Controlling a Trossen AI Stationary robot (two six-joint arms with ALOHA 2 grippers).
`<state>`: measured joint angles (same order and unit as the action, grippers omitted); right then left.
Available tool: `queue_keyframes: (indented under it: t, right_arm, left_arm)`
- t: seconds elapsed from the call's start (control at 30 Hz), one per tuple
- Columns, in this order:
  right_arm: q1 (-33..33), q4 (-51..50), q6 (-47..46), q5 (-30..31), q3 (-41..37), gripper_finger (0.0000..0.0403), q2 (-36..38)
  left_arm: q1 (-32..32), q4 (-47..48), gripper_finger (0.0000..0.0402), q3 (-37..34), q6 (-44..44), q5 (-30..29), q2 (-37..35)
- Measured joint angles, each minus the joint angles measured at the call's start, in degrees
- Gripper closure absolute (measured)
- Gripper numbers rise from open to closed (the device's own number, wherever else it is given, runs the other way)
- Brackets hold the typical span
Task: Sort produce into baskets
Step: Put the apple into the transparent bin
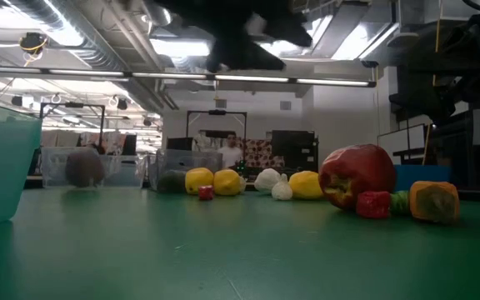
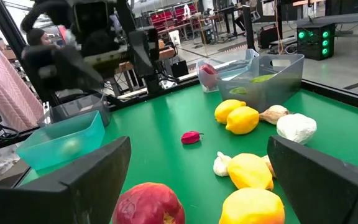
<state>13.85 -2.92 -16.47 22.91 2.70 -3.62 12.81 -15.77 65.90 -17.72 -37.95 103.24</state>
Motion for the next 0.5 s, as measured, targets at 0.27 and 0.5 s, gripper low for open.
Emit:
queue_keyframes:
  t: [0.27,0.5]
  right_arm:
    - [0.0,0.0,-1.4,0.0,0.0,0.0027,0.0]
    - [0.0,-0.1,-1.5,-0.6,0.0,0.0027,0.0]
  left_arm:
    - [-1.2,17.0,0.0109,21.0,-1.4,-3.5,15.7]
    - [-1.2,26.2,0.0109,23.0,-11.2,-1.4,18.8]
